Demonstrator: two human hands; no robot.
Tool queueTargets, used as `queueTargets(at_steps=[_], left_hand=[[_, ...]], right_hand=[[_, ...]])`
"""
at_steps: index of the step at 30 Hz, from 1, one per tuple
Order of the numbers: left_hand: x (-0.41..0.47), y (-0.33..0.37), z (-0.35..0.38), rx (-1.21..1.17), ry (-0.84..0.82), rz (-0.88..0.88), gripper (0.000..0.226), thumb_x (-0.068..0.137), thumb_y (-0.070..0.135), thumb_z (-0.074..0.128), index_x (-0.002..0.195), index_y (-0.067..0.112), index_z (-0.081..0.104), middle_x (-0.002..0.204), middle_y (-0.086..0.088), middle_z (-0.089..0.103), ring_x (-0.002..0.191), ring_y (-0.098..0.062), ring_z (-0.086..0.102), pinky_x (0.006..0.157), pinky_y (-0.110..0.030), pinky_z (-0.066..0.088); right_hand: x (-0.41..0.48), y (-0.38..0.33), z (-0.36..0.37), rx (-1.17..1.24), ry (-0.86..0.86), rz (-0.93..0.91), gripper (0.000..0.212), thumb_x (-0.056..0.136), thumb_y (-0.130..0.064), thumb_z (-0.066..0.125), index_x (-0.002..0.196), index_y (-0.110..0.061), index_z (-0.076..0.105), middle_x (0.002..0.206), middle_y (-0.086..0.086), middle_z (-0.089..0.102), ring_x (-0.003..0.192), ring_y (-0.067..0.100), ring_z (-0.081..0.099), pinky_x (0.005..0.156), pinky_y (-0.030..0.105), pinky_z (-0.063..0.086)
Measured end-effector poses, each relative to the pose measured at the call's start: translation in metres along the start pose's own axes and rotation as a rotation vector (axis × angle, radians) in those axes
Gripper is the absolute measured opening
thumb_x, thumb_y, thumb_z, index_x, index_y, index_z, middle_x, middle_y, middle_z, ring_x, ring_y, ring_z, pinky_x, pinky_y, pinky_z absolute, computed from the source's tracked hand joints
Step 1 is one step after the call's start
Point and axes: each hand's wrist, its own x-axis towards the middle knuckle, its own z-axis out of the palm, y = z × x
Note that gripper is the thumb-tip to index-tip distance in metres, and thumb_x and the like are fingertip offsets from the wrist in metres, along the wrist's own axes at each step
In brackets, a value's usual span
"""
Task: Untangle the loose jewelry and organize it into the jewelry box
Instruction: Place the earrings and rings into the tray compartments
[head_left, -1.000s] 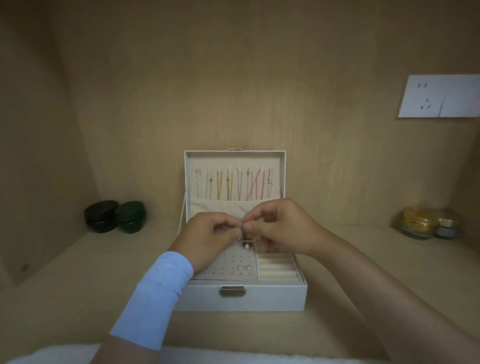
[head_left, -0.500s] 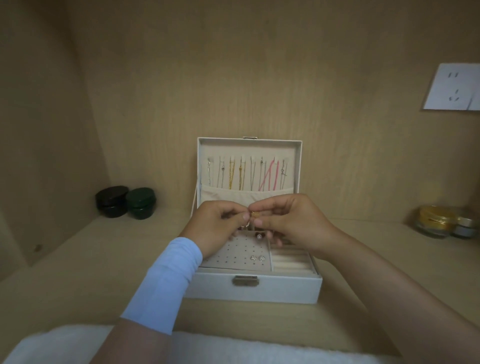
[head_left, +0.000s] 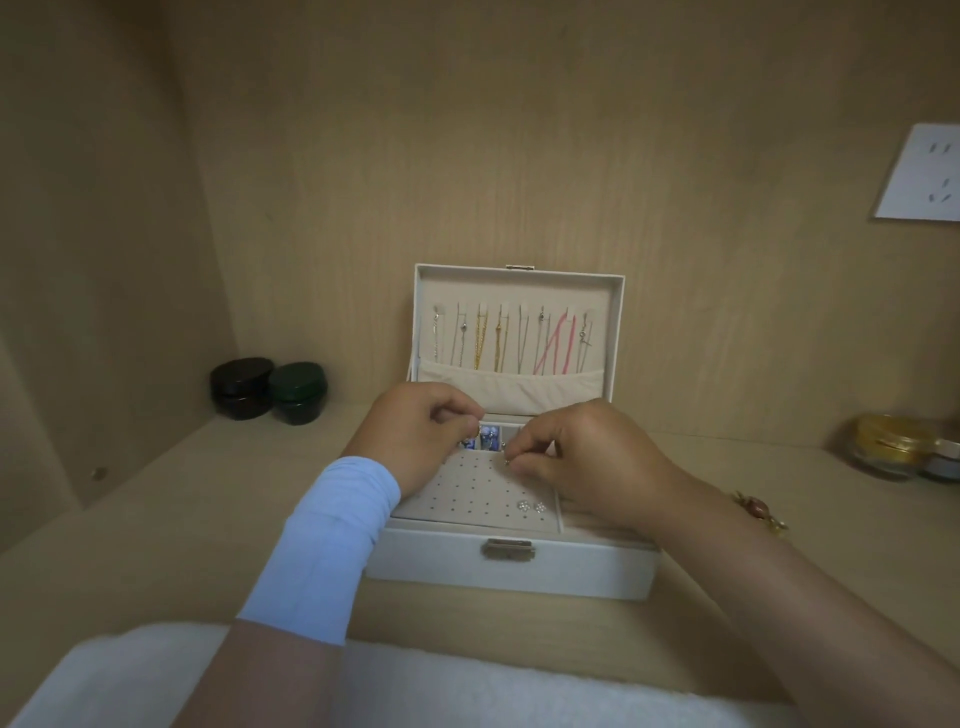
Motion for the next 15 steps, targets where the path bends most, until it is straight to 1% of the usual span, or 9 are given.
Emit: queueTargets(at_steps=[2,5,8,15], left_hand=[[0.0005,0.0006,0.0012,0.004,0.005,0.013,0.012,0.087,0.018,0.070,0.089,0.028,0.076,0.077,0.013,0.071,0.068,0.003,0.062,0.071,-0.014,0.046],[0.0014,0.0003,0.0024,0.011,0.012,0.026,0.011,0.087,0.019,0.069,0.089,0.027,0.076,0.077,0.014,0.071,0.067,0.006,0.060,0.069,-0.012,0.045],[0.0021,-0.0002,0.0027,0.036,0.017,0.040,0.010,0.088,0.021,0.069,0.091,0.027,0.076,0.078,0.016,0.070,0.072,0.004,0.061,0.071,-0.014,0.046],[0.0031,-0.0007,0.0040,0.058,0.024,0.049,0.010,0.088,0.021,0.068,0.090,0.027,0.076,0.080,0.016,0.070,0.077,0.003,0.061,0.076,-0.018,0.047]], right_hand=[[-0.0015,-0.0021,0.0017,-0.126,0.040,-0.074,0.007,0.084,-0.041,0.074,0.091,-0.039,0.077,0.094,-0.019,0.071,0.085,0.000,0.062,0.072,0.026,0.049],[-0.0013,-0.0023,0.0053,-0.156,0.077,-0.102,0.005,0.083,-0.041,0.075,0.087,-0.039,0.076,0.094,-0.018,0.068,0.084,0.000,0.061,0.069,0.025,0.047],[-0.0012,-0.0019,0.0067,-0.177,0.106,-0.100,0.005,0.083,-0.041,0.074,0.085,-0.037,0.076,0.091,-0.017,0.068,0.081,0.001,0.062,0.066,0.026,0.048],[-0.0022,-0.0048,0.0061,-0.185,0.070,-0.102,0.006,0.084,-0.040,0.071,0.081,-0.035,0.073,0.091,-0.017,0.066,0.082,0.002,0.061,0.070,0.029,0.051]])
